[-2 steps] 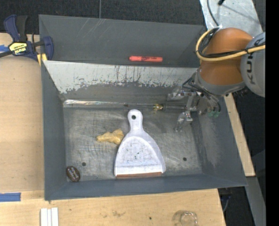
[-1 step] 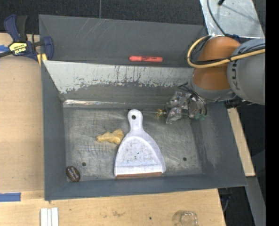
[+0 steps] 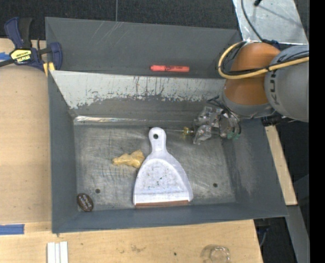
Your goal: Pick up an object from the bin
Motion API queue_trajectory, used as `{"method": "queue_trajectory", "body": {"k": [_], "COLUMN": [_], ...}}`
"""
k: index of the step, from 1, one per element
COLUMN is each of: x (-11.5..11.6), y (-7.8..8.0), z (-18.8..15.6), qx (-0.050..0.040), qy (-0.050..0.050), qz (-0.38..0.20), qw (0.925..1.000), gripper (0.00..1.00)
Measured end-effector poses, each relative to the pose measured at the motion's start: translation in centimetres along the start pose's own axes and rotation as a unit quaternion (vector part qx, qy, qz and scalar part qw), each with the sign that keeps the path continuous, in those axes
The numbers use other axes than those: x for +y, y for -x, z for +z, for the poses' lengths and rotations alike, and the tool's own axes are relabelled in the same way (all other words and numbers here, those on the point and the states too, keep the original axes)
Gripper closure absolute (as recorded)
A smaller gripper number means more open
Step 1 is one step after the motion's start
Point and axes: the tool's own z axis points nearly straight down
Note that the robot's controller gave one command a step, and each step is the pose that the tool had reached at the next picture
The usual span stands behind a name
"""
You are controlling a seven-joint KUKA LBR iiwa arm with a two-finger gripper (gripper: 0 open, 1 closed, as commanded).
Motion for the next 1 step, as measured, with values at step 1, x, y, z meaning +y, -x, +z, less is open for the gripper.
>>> {"method": "queue_trajectory", "body": {"k": [1], "x": [-0.11], "y": [-0.43], "z": [-4.07], "qx": [0.0155], "qy": [-0.002], "qz": [-0.004], "qw": [0.9999], "gripper": [1.0]}}
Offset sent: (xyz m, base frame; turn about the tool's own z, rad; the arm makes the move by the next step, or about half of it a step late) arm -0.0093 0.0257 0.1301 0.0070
